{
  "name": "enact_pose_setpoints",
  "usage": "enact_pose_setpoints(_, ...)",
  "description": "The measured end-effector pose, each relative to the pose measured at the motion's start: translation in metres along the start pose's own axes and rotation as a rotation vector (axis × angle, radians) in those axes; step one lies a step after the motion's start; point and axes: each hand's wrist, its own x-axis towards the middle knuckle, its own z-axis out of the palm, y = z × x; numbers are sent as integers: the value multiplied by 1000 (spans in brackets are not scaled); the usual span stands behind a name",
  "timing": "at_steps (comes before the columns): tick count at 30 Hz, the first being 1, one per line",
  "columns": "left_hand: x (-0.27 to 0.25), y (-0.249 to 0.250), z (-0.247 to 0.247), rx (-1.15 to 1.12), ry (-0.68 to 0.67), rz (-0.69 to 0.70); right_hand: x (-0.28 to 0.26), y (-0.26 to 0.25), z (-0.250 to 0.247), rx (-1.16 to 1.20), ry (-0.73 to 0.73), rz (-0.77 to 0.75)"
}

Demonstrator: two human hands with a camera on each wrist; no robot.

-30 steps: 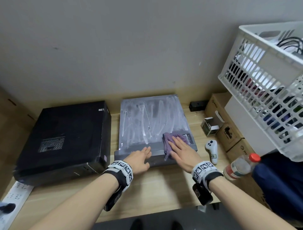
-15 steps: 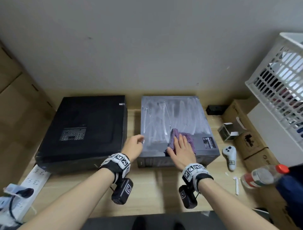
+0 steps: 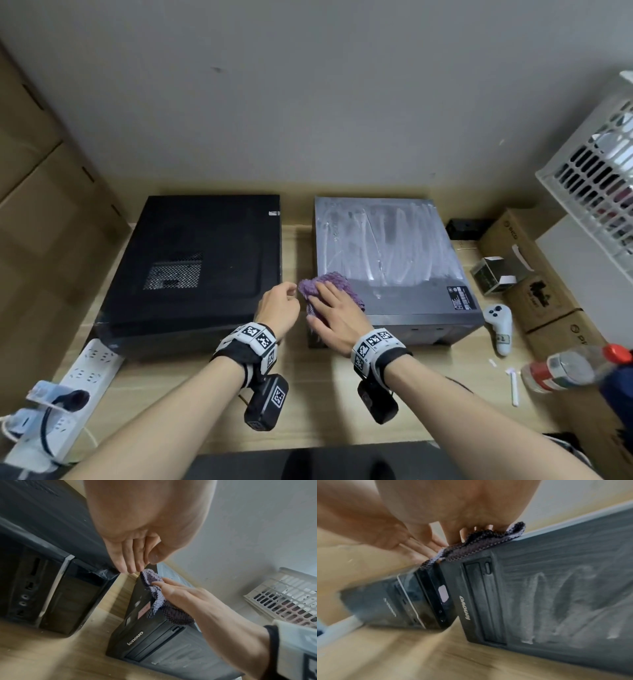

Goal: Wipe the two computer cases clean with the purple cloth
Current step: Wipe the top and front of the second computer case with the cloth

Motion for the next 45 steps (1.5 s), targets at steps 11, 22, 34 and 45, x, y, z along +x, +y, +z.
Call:
enact_pose_setpoints(11,-6,24,24,40,-119,-58,-65,106,-22,-53,-7,-136)
enact_pose_setpoints(22,-4,24,34,-93,-193,-145,-16,52,-12,-27,-21,144)
enact_pose_setpoints(34,15,16,39,8,-282,-80,-63,95,-23,-132,6,143)
enact_pose_setpoints(45,20,5,38,-21,-301,-36,-39,30,2,-54,1,211)
